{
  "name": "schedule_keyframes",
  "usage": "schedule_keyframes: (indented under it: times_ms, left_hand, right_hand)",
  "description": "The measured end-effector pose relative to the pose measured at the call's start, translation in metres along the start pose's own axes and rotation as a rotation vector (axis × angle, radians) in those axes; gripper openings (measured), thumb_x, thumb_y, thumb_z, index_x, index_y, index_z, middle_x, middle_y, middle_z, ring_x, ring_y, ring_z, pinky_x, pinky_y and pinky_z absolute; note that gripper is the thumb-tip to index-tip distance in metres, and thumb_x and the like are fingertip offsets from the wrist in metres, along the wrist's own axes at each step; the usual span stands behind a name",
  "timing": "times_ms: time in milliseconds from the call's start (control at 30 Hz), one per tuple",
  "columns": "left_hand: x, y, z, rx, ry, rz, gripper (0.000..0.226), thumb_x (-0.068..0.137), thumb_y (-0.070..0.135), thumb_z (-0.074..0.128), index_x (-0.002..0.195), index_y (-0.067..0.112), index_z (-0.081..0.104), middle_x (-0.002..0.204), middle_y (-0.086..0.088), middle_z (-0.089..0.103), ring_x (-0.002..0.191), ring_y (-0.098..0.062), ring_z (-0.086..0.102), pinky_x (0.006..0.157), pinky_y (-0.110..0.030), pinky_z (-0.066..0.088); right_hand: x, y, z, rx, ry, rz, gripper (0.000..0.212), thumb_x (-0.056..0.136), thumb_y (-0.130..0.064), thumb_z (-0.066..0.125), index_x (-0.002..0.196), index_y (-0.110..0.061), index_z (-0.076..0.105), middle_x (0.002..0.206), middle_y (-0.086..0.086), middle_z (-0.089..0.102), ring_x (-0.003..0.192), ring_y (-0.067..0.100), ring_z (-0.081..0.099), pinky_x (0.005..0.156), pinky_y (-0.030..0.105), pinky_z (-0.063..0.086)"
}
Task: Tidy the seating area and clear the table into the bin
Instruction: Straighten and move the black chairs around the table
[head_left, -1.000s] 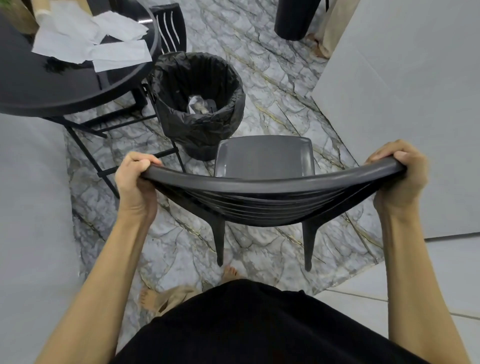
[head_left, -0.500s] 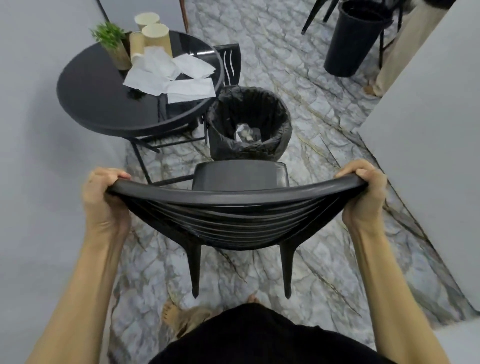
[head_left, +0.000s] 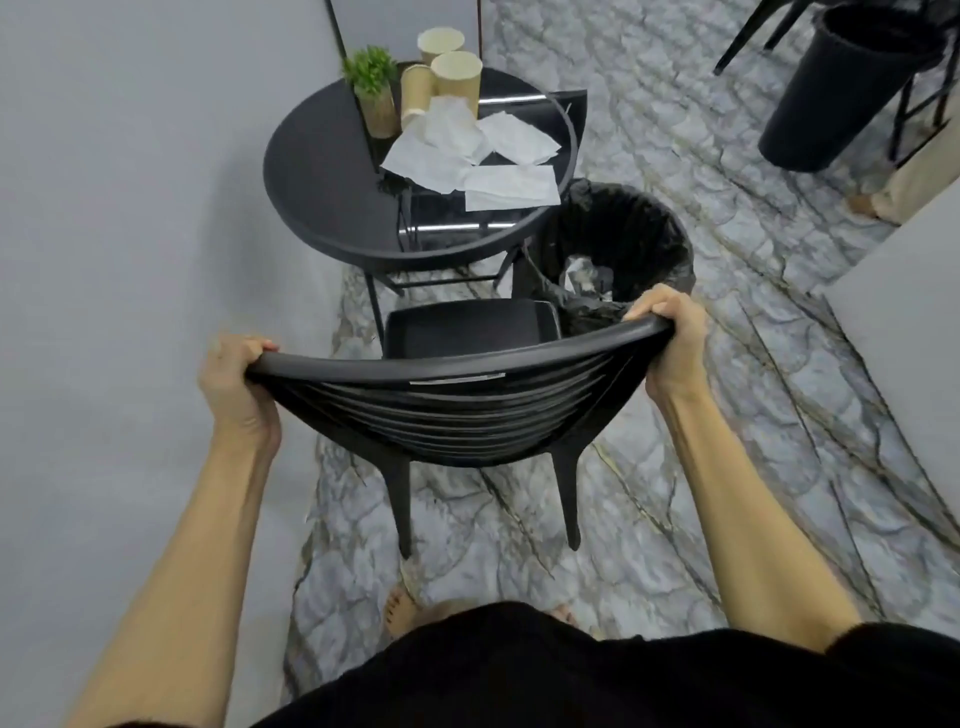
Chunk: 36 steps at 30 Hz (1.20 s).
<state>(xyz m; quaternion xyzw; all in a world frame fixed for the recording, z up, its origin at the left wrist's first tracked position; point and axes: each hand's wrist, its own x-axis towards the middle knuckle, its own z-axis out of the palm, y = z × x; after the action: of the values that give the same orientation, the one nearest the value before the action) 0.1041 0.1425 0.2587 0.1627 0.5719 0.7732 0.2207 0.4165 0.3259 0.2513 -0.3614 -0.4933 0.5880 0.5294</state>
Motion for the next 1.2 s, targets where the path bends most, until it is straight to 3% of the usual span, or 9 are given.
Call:
schedule_keyframes:
  times_ms: [100, 233, 500, 600, 767, 900, 967, 1100, 1200]
  left_hand:
    - [-0.021, -0.030, -0.020, 0.240, -0.167, -0.057, 0.017, 0.057, 0.019, 0.052, 0.043, 0.024, 0.059, 0.050, 0.012, 0.063, 0.060, -0.003, 0.056, 0.072, -0.027, 0.039]
    - [-0.035, -0.036, -0.033, 0.233, -0.219, -0.112, 0.013, 0.058, 0.027, 0.053, 0.048, 0.028, 0.060, 0.055, 0.014, 0.064, 0.070, -0.011, 0.052, 0.073, -0.027, 0.037]
    - [-0.028, -0.031, -0.043, 0.299, -0.345, -0.117, 0.016, 0.065, 0.024, 0.056, 0.052, 0.028, 0.063, 0.060, 0.015, 0.068, 0.073, -0.010, 0.053, 0.077, -0.029, 0.036]
    - [-0.026, -0.029, -0.046, 0.377, -0.378, -0.134, 0.030, 0.079, 0.017, 0.049, 0.059, 0.030, 0.067, 0.069, 0.019, 0.072, 0.078, -0.003, 0.058, 0.081, -0.026, 0.039]
    - [-0.025, -0.013, -0.040, 0.571, -0.438, -0.096, 0.034, 0.095, 0.007, 0.039, 0.083, 0.029, 0.063, 0.078, 0.024, 0.072, 0.087, 0.006, 0.063, 0.082, -0.014, 0.047]
    - [-0.017, 0.011, -0.004, 0.651, -0.424, -0.120, 0.030, 0.098, 0.017, 0.033, 0.093, 0.022, 0.062, 0.093, 0.007, 0.065, 0.094, -0.014, 0.060, 0.094, -0.029, 0.041]
    - [-0.017, 0.018, 0.024, 0.727, -0.472, -0.107, 0.029, 0.098, 0.019, 0.035, 0.109, 0.014, 0.061, 0.101, 0.001, 0.064, 0.096, -0.013, 0.058, 0.094, -0.028, 0.040]
    - [-0.024, 0.013, 0.107, 0.879, -0.718, -0.057, 0.024, 0.094, 0.028, 0.042, 0.112, 0.025, 0.058, 0.117, 0.001, 0.062, 0.106, -0.014, 0.057, 0.094, -0.030, 0.042]
    - [-0.042, -0.015, 0.178, 1.027, -0.918, -0.033, 0.034, 0.092, 0.032, 0.046, 0.124, 0.022, 0.052, 0.131, -0.005, 0.057, 0.116, -0.020, 0.055, 0.095, -0.031, 0.041]
  right_hand:
    - [-0.015, 0.025, -0.025, -0.053, 0.046, 0.122, 0.031, 0.067, -0.018, 0.042, 0.041, -0.017, 0.058, 0.042, -0.005, 0.056, 0.045, 0.014, 0.048, 0.048, 0.024, 0.038]
    - [-0.029, 0.036, -0.040, -0.069, 0.032, 0.180, 0.034, 0.070, -0.016, 0.036, 0.043, -0.014, 0.057, 0.043, -0.001, 0.057, 0.045, 0.017, 0.049, 0.048, 0.021, 0.041]
    - [-0.031, 0.033, -0.043, -0.187, -0.002, 0.130, 0.034, 0.070, -0.013, 0.039, 0.047, -0.016, 0.064, 0.049, 0.001, 0.064, 0.054, 0.021, 0.054, 0.062, 0.031, 0.044]
    - [-0.032, 0.027, -0.039, -0.180, -0.022, 0.123, 0.034, 0.068, -0.009, 0.040, 0.050, -0.016, 0.067, 0.052, 0.001, 0.066, 0.054, 0.018, 0.059, 0.059, 0.025, 0.049]
    - [-0.032, 0.018, -0.043, -0.207, -0.025, 0.091, 0.036, 0.068, -0.006, 0.040, 0.054, -0.020, 0.069, 0.055, -0.001, 0.070, 0.057, 0.014, 0.063, 0.062, 0.020, 0.050]
    - [-0.027, 0.008, -0.059, -0.310, -0.040, 0.080, 0.030, 0.075, -0.012, 0.043, 0.067, -0.020, 0.070, 0.064, -0.004, 0.074, 0.070, 0.012, 0.067, 0.072, 0.021, 0.051]
    - [-0.026, 0.004, -0.070, -0.365, -0.061, 0.081, 0.026, 0.080, -0.019, 0.044, 0.079, -0.018, 0.070, 0.071, -0.006, 0.075, 0.079, 0.011, 0.068, 0.077, 0.022, 0.051]
    - [-0.020, -0.001, -0.088, -0.424, -0.072, 0.139, 0.039, 0.089, -0.042, 0.038, 0.109, -0.020, 0.062, 0.101, 0.002, 0.071, 0.095, 0.011, 0.065, 0.079, 0.023, 0.050]
    - [-0.011, -0.003, -0.107, -0.456, -0.040, 0.217, 0.043, 0.092, -0.044, 0.040, 0.122, -0.017, 0.056, 0.118, 0.006, 0.065, 0.107, 0.015, 0.059, 0.083, 0.027, 0.045]
